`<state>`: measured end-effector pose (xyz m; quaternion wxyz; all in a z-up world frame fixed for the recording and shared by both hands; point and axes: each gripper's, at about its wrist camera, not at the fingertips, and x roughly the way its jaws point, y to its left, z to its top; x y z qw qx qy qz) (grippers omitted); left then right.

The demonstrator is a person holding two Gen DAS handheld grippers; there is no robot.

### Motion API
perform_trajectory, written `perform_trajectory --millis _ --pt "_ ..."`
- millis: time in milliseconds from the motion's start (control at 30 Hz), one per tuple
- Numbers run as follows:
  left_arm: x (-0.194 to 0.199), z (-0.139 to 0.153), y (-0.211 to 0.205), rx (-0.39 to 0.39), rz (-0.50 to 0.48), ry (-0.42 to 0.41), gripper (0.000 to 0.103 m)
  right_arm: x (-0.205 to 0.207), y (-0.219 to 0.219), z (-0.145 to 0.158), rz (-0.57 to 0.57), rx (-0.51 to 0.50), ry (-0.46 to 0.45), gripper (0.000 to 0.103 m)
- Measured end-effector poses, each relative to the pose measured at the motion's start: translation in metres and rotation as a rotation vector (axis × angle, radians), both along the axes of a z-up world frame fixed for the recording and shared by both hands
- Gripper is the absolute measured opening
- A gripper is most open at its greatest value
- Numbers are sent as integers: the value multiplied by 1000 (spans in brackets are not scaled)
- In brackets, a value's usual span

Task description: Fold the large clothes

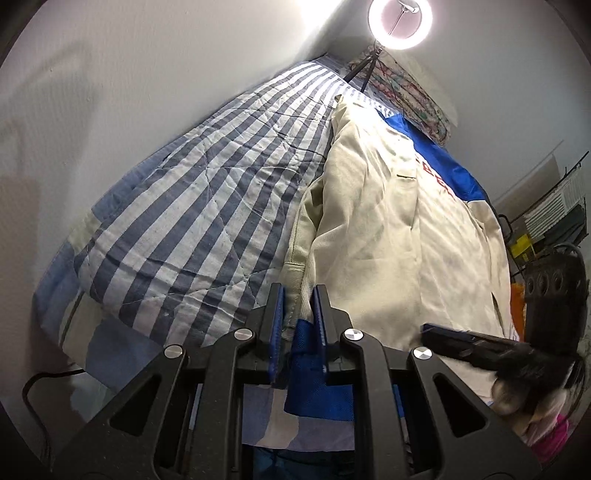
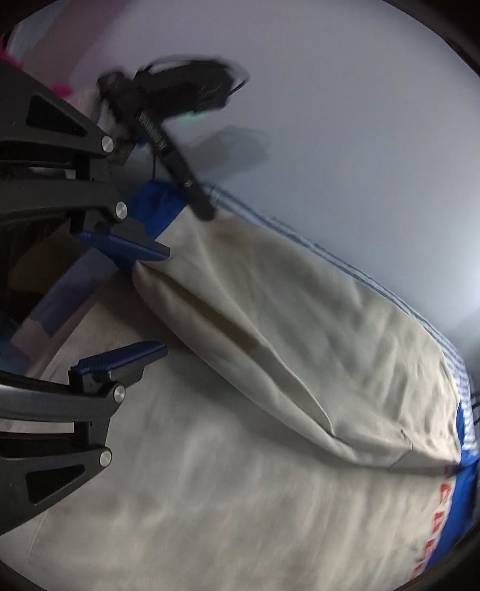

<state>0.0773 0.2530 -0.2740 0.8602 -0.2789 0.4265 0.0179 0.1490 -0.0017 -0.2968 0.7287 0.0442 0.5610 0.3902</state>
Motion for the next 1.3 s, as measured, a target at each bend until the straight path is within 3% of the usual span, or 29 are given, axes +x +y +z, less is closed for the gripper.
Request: perform_trajectory --millis 100,167,367,467,600,667,767,800,900,967,1033,1100,1133,1167,1300 --pt "1 -1 0 -2 22 7 29 -7 13 -17 30 -125 -51 31" --pt "-4 1 4 -24 33 -8 39 -7 9 -14 40 -125 -52 29" --pt "-14 0 12 -22 62 -24 41 5 -2 25 64 -78 -129 32" --pt "-14 -7 17 -64 77 -9 41 28 7 28 64 -19 -117 32" --pt "-30 0 17 -96 75 -31 41 32 32 32 97 -13 -124 32" --pt "-36 2 13 -85 60 -28 41 39 40 35 97 -25 -147 38" --pt "-41 -3 6 -108 39 -5 41 65 58 39 56 7 -99 49" --pt "-42 -4 3 -102 34 3 40 72 62 38 43 13 -81 49" --pt "-43 -8 -6 -80 14 19 23 90 87 42 25 -12 -58 48" --pt "-43 -11 -8 -74 10 22 10 97 111 42 35 -95 -81 48" --pt "-44 -10 -8 -74 17 11 5 102 131 37 25 -228 -142 48" --pt "-46 -8 -9 -68 20 -1 2 110 141 29 24 -268 -144 30" --pt "-47 -3 -11 -58 20 -15 1 114 144 24 24 -267 -112 11" --pt "-48 0 -12 -53 20 -23 1 117 142 20 21 -257 -92 0" --pt "-50 21 -14 2 26 -73 1 124 135 30 -19 -214 -127 0"
